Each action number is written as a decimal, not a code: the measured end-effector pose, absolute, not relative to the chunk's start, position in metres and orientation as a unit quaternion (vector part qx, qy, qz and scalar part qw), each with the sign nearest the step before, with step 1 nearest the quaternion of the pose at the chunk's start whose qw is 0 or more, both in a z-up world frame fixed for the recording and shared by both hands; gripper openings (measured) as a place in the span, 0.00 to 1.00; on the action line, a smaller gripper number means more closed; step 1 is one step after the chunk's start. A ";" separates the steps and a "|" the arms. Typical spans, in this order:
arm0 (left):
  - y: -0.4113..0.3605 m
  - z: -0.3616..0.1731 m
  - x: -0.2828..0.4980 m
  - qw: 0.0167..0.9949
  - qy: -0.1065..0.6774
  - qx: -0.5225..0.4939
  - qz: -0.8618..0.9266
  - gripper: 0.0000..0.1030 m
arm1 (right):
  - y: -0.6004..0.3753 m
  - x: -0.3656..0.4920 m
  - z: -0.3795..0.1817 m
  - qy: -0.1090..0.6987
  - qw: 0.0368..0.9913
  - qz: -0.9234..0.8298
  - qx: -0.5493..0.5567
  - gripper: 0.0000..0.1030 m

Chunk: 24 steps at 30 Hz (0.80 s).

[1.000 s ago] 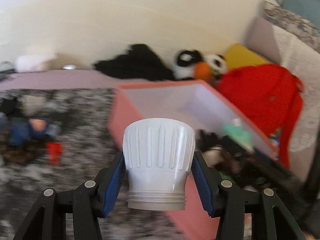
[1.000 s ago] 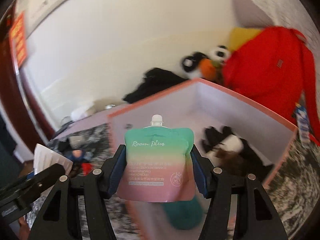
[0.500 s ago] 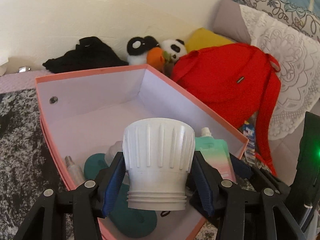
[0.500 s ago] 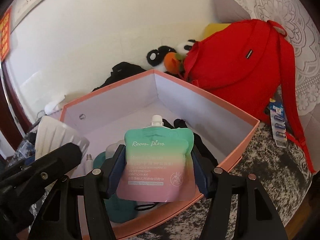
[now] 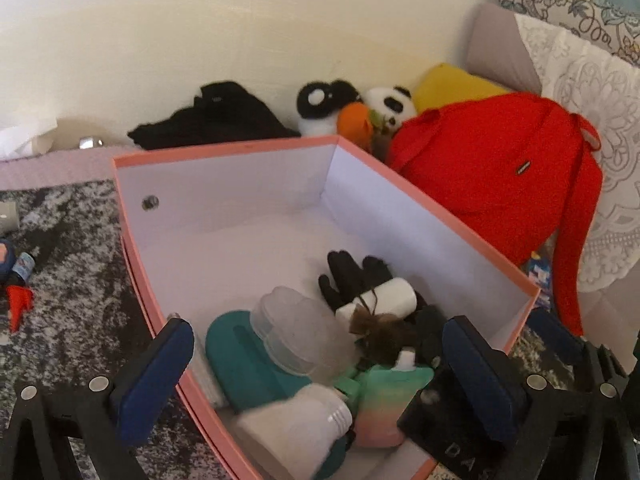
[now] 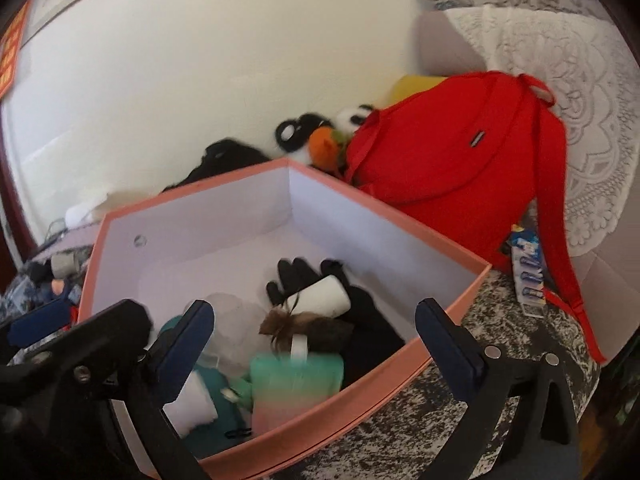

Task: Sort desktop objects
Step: 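Lower the pouch and ribbed cup into the pink box and open both tools, then move both tools back over the remaining objects on the blanket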

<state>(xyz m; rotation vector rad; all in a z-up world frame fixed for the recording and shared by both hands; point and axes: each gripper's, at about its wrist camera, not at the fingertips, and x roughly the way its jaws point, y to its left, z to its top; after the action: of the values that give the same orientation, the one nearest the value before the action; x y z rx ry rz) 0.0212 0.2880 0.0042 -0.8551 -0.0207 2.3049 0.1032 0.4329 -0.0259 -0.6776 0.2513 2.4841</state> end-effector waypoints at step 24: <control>0.209 0.056 0.056 0.261 0.056 -0.220 0.938 0.99 | 0.372 0.055 -0.021 0.154 0.170 0.966 -0.120 0.92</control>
<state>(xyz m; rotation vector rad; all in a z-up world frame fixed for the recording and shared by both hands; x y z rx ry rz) 0.0559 0.2092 0.0562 -0.5954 0.1508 2.5402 0.0547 0.3723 -0.0214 -0.3398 0.4379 2.7451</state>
